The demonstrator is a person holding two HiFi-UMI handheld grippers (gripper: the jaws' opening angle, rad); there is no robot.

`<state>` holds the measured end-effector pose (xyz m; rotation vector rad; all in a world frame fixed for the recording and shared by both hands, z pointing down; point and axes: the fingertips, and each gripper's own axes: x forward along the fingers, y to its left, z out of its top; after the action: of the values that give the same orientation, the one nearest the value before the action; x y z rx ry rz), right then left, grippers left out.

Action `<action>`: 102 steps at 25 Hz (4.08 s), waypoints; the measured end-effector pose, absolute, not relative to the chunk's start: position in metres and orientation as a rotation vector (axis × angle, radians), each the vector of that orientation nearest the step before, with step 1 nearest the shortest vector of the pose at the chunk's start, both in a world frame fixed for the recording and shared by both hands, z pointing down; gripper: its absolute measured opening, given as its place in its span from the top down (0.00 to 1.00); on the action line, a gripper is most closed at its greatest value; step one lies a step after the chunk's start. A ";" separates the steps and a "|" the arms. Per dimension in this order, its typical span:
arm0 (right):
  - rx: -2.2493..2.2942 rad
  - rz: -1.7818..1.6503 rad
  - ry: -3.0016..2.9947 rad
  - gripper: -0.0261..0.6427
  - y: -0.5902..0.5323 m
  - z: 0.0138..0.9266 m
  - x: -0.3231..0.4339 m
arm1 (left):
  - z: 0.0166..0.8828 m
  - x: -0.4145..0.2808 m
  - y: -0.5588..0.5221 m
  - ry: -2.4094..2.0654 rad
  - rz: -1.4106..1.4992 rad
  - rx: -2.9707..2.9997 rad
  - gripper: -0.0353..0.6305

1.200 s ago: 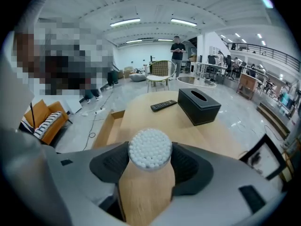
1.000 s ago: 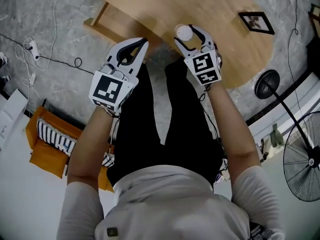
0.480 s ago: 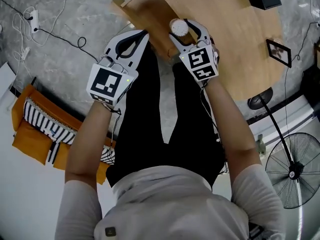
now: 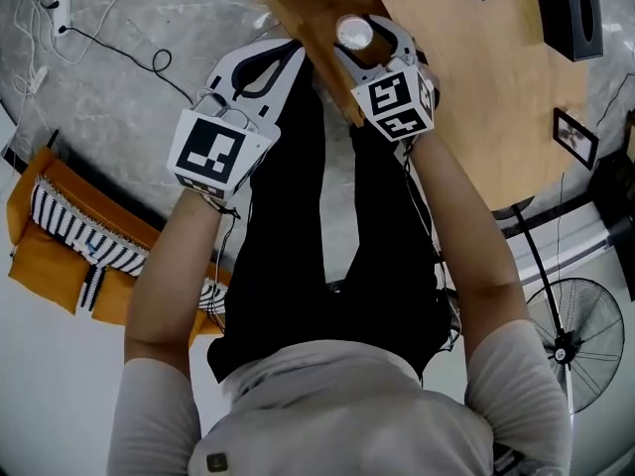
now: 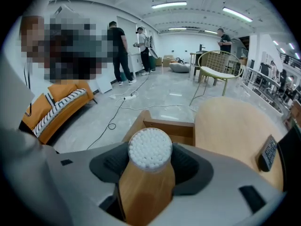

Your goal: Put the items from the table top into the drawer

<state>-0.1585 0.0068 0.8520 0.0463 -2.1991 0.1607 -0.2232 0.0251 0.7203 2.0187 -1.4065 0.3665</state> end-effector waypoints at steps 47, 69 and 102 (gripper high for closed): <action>0.386 0.145 -2.349 0.53 -0.048 0.613 -0.120 | 0.542 -0.190 -0.025 -1.418 0.324 2.175 0.93; 0.911 -0.140 -2.703 0.79 -0.079 0.181 0.099 | 0.175 0.045 -0.081 -1.346 0.101 2.678 0.93; 1.140 -0.038 -2.645 0.92 -0.048 0.164 0.034 | 0.137 -0.032 -0.048 -1.172 0.118 2.859 0.93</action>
<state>0.0337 -0.0480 0.1644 1.1396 -2.6449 -0.0380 -0.0321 -0.0482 0.1365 2.8586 -1.1725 0.1180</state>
